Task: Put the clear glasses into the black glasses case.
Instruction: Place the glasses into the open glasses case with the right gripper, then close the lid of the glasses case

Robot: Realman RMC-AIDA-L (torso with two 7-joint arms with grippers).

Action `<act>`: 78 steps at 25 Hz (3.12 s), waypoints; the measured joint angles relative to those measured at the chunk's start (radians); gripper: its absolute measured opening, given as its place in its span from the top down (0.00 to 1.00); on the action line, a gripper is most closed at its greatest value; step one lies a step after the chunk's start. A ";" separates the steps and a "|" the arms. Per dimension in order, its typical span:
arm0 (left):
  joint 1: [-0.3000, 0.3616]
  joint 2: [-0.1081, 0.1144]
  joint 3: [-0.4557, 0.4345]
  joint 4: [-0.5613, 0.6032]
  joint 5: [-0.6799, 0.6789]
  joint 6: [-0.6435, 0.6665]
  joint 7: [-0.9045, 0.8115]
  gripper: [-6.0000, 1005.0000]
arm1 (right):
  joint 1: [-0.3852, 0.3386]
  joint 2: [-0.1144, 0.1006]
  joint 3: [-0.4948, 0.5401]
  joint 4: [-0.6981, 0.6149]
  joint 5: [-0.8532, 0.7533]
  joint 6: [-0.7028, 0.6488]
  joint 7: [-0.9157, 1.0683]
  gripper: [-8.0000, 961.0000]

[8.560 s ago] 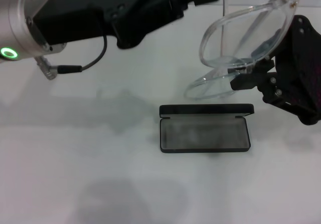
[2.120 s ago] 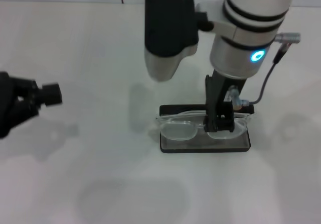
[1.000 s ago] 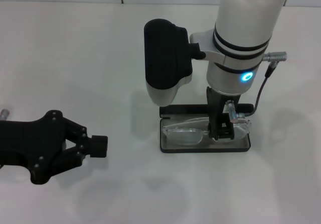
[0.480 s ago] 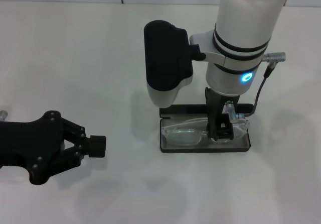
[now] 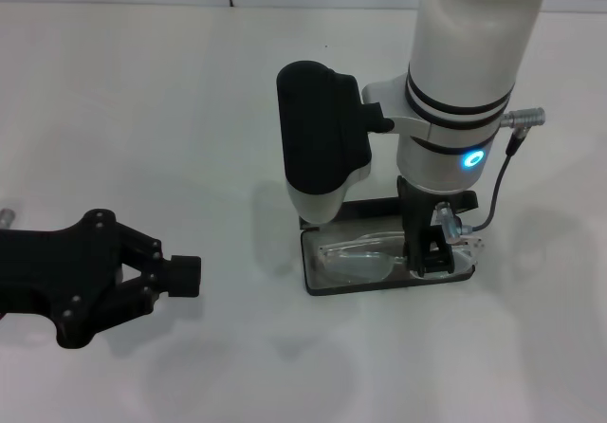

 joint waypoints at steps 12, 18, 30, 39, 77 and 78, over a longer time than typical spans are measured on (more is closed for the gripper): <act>0.001 -0.001 0.000 -0.012 0.001 0.000 0.006 0.96 | -0.001 0.000 0.005 -0.011 -0.018 0.001 0.000 0.93; 0.001 -0.001 0.000 -0.023 0.001 0.000 0.018 0.96 | 0.001 0.000 0.001 -0.025 -0.040 -0.003 -0.006 0.92; 0.009 -0.002 -0.013 -0.023 0.001 -0.003 0.027 0.96 | -0.002 0.000 0.000 -0.039 -0.042 -0.008 -0.016 0.87; 0.011 -0.002 -0.018 -0.025 0.000 -0.003 0.028 0.96 | -0.044 0.000 0.012 -0.137 -0.046 -0.013 -0.012 0.84; -0.419 -0.147 0.070 -0.253 0.154 -0.523 -0.102 0.79 | -1.013 -0.013 1.219 -0.234 0.854 0.098 -0.733 0.84; -0.419 -0.148 0.096 -0.263 0.137 -0.542 -0.096 0.79 | -1.008 -0.013 1.231 -0.203 0.857 0.092 -0.746 0.84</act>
